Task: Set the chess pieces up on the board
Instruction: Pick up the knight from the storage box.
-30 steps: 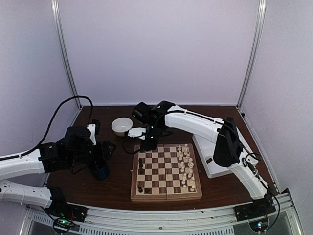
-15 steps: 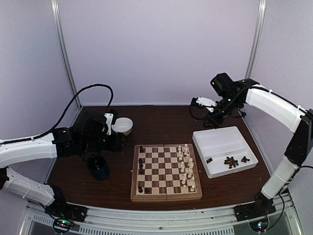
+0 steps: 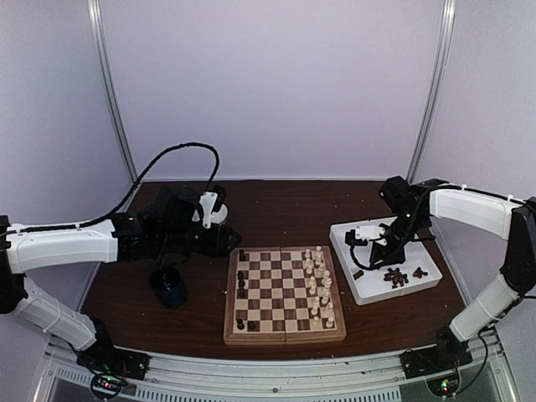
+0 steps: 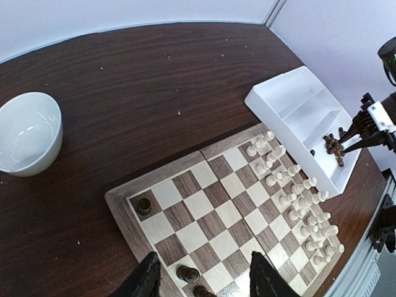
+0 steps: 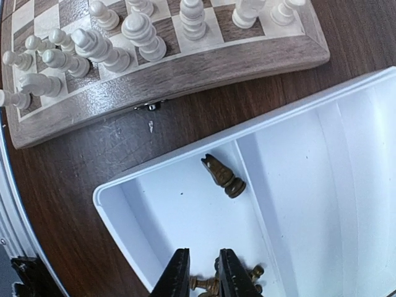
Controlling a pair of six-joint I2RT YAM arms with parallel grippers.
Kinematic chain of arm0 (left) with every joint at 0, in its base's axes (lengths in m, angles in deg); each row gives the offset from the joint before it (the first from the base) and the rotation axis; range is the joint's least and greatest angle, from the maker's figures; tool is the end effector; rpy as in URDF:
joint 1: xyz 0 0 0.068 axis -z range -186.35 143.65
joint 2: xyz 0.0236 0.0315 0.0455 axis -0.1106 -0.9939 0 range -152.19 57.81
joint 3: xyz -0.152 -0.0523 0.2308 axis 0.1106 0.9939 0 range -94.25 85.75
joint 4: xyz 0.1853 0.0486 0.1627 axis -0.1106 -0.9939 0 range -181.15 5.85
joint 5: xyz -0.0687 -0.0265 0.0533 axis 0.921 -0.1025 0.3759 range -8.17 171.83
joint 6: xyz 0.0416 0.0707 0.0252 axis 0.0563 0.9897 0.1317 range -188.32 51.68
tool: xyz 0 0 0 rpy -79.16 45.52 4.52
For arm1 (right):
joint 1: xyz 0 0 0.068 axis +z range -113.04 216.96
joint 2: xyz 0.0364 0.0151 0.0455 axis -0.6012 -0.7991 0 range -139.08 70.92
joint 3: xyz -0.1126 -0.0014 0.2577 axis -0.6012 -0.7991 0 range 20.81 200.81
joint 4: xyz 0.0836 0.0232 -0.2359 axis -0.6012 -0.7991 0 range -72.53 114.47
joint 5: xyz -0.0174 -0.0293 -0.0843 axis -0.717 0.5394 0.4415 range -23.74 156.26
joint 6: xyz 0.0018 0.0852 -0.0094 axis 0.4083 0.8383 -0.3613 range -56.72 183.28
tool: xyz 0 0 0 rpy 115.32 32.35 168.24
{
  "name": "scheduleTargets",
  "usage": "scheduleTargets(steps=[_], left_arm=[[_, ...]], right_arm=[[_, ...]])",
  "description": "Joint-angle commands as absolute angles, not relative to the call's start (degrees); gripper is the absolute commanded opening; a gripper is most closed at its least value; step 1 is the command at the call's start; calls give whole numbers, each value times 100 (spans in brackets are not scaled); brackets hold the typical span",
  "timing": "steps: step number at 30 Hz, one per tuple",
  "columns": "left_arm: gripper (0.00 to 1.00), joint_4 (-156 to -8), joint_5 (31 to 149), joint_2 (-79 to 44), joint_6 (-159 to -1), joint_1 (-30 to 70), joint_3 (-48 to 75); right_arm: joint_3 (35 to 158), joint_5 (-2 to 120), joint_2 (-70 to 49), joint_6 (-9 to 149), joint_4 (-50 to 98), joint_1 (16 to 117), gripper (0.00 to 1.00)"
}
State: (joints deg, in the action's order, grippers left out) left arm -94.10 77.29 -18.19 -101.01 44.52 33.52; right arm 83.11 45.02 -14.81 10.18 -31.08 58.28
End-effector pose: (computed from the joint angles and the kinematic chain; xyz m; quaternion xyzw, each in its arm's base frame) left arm 0.2045 -0.2419 0.2557 0.1208 0.8730 -0.2880 0.3746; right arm 0.2379 0.1223 0.2056 -0.6058 0.7684 0.1506 0.1410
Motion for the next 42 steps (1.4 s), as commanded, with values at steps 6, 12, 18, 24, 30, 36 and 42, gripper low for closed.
scheduleTargets(steps=[6,12,18,24,30,36,42], left_arm=[[48,-9161,7769,-1376,-10342,4423,3474],[48,-9162,7768,-1374,-10412,4424,3495],[48,-9197,7732,-1360,-10433,4428,3502],[48,-9192,7717,-1381,-10443,4428,3538],[48,-9132,7760,-1446,-10462,4428,3556],[48,-9051,7820,-1514,-10466,4423,3539],[48,-8923,7906,-1626,-10437,4428,3516]], right_arm=[[8317,4910,-2217,-199,-2514,6196,21],[8277,5187,-2467,-339,-2237,6233,24],[8248,5245,-2673,-454,-2192,6261,24],[8138,5369,-2868,-461,-1990,6297,28],[7891,5517,-2951,-385,-1785,6306,32],[7719,5514,-2857,-1,-1673,6298,25],[7518,5418,-2698,187,-1661,6154,18]])
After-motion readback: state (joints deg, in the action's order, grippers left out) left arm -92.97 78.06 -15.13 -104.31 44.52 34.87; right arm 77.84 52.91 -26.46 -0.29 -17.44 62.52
